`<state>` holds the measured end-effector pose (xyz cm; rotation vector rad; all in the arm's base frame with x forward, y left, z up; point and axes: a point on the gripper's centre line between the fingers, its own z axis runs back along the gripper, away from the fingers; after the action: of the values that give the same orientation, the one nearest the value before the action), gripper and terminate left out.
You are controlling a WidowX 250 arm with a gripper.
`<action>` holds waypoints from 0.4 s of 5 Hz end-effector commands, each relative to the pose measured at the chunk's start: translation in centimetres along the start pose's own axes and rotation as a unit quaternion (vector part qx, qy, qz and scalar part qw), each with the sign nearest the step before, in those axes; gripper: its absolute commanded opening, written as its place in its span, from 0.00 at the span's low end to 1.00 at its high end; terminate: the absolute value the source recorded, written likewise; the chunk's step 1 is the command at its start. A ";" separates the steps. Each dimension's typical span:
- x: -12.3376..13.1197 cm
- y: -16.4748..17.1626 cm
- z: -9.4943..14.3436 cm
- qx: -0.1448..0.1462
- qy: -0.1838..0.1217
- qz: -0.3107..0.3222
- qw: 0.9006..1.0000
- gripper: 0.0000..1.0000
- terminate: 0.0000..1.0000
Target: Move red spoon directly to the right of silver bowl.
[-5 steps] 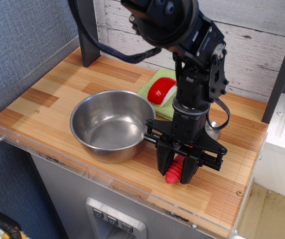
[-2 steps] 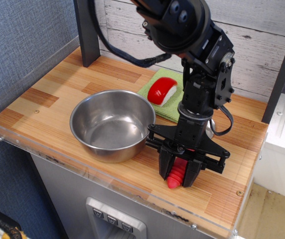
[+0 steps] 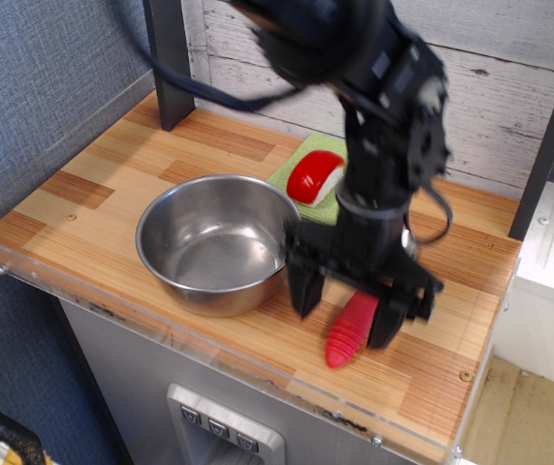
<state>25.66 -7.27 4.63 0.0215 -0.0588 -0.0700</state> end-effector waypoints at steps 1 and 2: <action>-1.5 6.2 9.6 -0.017 -0.125 0.062 0.990 1.00 0.00; -1.8 9.3 12.5 -0.012 -0.141 0.072 0.987 1.00 0.00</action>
<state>24.76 1.75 16.00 -0.0263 -0.2939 0.0762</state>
